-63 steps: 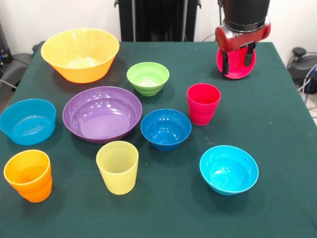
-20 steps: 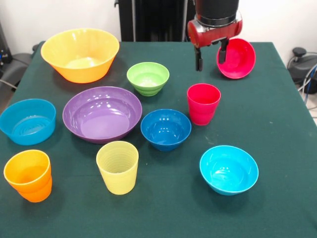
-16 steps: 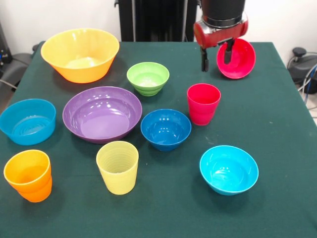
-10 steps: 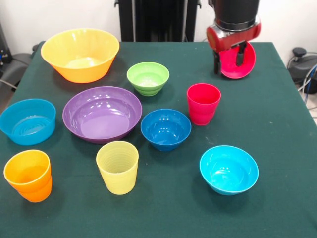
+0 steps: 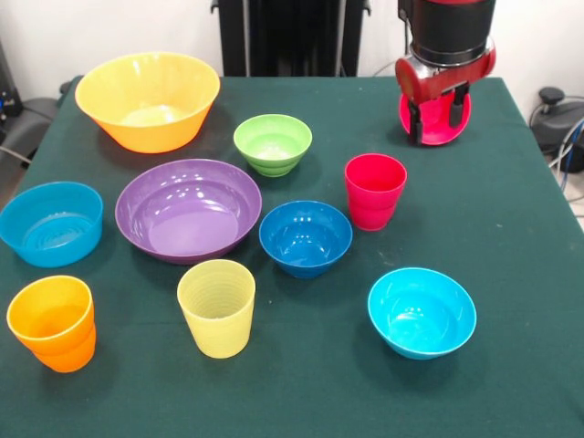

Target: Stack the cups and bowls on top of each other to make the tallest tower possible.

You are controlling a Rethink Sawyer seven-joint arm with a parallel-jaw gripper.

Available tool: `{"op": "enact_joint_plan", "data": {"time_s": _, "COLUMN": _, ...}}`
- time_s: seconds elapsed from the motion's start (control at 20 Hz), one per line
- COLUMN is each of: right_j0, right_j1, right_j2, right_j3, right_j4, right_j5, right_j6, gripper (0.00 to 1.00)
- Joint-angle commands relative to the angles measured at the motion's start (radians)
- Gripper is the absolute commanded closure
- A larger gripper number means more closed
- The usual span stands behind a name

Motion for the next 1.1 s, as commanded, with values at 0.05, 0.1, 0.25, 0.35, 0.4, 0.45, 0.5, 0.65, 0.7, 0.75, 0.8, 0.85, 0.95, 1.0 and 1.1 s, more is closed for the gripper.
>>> {"op": "enact_joint_plan", "data": {"time_s": 0.05, "right_j0": 0.0, "right_j1": 0.047, "right_j2": 0.02, "right_j3": -0.067, "right_j4": -0.029, "right_j5": 0.092, "right_j6": -0.166, "gripper": 0.0}}
{"op": "enact_joint_plan", "data": {"time_s": 0.1, "right_j0": 0.0, "right_j1": 0.049, "right_j2": 0.02, "right_j3": -0.074, "right_j4": -0.028, "right_j5": 0.1, "right_j6": -0.17, "gripper": 0.0}}
{"op": "enact_joint_plan", "data": {"time_s": 0.25, "right_j0": 0.005, "right_j1": 0.064, "right_j2": 0.016, "right_j3": -0.105, "right_j4": -0.033, "right_j5": 0.112, "right_j6": -0.181, "gripper": 0.0}}
{"op": "enact_joint_plan", "data": {"time_s": 0.35, "right_j0": 0.012, "right_j1": 0.085, "right_j2": 0.011, "right_j3": -0.131, "right_j4": -0.039, "right_j5": 0.119, "right_j6": -0.185, "gripper": 0.0}}
{"op": "enact_joint_plan", "data": {"time_s": 0.4, "right_j0": 0.018, "right_j1": 0.098, "right_j2": 0.01, "right_j3": -0.149, "right_j4": -0.045, "right_j5": 0.122, "right_j6": -0.192, "gripper": 0.0}}
{"op": "enact_joint_plan", "data": {"time_s": 0.45, "right_j0": 0.022, "right_j1": 0.111, "right_j2": 0.01, "right_j3": -0.164, "right_j4": -0.048, "right_j5": 0.122, "right_j6": -0.196, "gripper": 0.0}}
{"op": "enact_joint_plan", "data": {"time_s": 0.5, "right_j0": 0.025, "right_j1": 0.118, "right_j2": 0.011, "right_j3": -0.173, "right_j4": -0.047, "right_j5": 0.127, "right_j6": -0.196, "gripper": 0.0}}
{"op": "enact_joint_plan", "data": {"time_s": 0.65, "right_j0": 0.034, "right_j1": 0.137, "right_j2": 0.01, "right_j3": -0.198, "right_j4": -0.042, "right_j5": 0.143, "right_j6": -0.197, "gripper": 0.0}}
{"op": "enact_joint_plan", "data": {"time_s": 0.7, "right_j0": 0.035, "right_j1": 0.143, "right_j2": 0.012, "right_j3": -0.205, "right_j4": -0.039, "right_j5": 0.149, "right_j6": -0.2, "gripper": 0.0}}
{"op": "enact_joint_plan", "data": {"time_s": 0.75, "right_j0": 0.037, "right_j1": 0.14, "right_j2": 0.012, "right_j3": -0.21, "right_j4": -0.038, "right_j5": 0.156, "right_j6": -0.201, "gripper": 0.0}}
{"op": "enact_joint_plan", "data": {"time_s": 0.8, "right_j0": 0.035, "right_j1": 0.136, "right_j2": 0.013, "right_j3": -0.209, "right_j4": -0.037, "right_j5": 0.158, "right_j6": -0.202, "gripper": 0.0}}
{"op": "enact_joint_plan", "data": {"time_s": 0.85, "right_j0": 0.035, "right_j1": 0.134, "right_j2": 0.014, "right_j3": -0.21, "right_j4": -0.035, "right_j5": 0.164, "right_j6": -0.203, "gripper": 0.0}}
{"op": "enact_joint_plan", "data": {"time_s": 0.95, "right_j0": 0.03, "right_j1": 0.138, "right_j2": 0.017, "right_j3": -0.213, "right_j4": -0.03, "right_j5": 0.173, "right_j6": -0.208, "gripper": 0.0}}
{"op": "enact_joint_plan", "data": {"time_s": 1.0, "right_j0": 0.025, "right_j1": 0.139, "right_j2": 0.019, "right_j3": -0.208, "right_j4": -0.027, "right_j5": 0.169, "right_j6": -0.207, "gripper": 0.0}}
{"op": "enact_joint_plan", "data": {"time_s": 1.1, "right_j0": 0.007, "right_j1": 0.128, "right_j2": 0.02, "right_j3": -0.174, "right_j4": -0.023, "right_j5": 0.156, "right_j6": -0.193, "gripper": 0.0}}
